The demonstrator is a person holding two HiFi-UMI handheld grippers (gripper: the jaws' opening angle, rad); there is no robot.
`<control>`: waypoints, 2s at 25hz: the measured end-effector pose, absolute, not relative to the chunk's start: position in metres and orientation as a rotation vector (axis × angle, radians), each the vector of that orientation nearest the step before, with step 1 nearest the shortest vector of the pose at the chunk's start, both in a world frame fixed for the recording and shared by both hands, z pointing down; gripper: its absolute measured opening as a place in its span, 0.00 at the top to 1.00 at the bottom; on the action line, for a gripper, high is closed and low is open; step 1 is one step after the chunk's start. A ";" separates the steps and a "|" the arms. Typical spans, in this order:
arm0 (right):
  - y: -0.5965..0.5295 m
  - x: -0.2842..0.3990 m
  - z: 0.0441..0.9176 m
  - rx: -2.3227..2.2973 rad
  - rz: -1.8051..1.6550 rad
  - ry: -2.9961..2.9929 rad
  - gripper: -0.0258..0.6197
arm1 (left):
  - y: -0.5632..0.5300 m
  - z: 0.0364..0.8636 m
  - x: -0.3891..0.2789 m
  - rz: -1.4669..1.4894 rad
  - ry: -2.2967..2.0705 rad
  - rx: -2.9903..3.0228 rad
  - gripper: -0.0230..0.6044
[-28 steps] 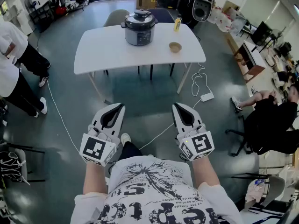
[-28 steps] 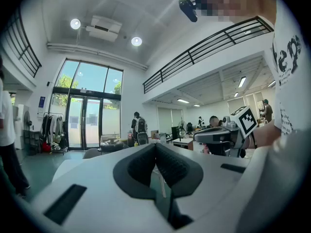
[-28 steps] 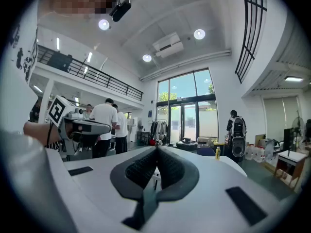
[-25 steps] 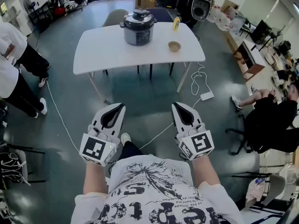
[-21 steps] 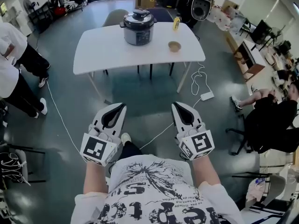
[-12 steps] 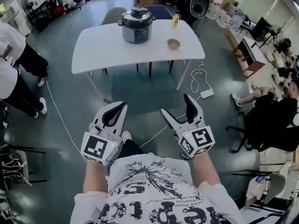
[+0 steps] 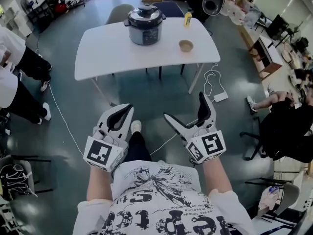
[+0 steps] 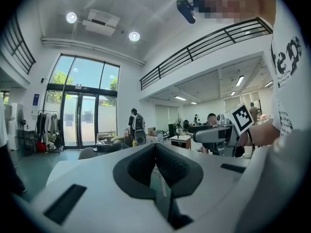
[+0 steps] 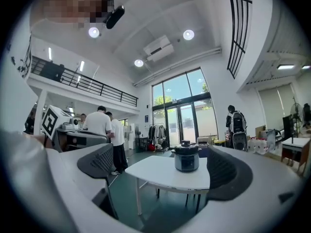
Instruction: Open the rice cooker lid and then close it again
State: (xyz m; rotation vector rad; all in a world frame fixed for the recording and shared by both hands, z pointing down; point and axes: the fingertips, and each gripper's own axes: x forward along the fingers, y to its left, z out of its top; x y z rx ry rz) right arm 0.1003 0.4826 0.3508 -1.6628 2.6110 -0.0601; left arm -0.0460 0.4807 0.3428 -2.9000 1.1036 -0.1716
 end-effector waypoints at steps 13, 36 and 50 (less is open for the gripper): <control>0.200 0.055 0.366 -1.689 -0.097 2.636 0.04 | 0.193 0.357 -0.078 -0.114 1.016 -2.924 0.94; -0.170 0.019 0.383 -1.683 -0.290 2.838 0.05 | -0.152 0.343 -0.101 -0.085 1.060 -2.942 0.94; -0.312 0.060 0.440 -1.361 -0.372 3.589 0.09 | -0.252 0.346 -0.023 -0.116 1.150 -2.859 0.94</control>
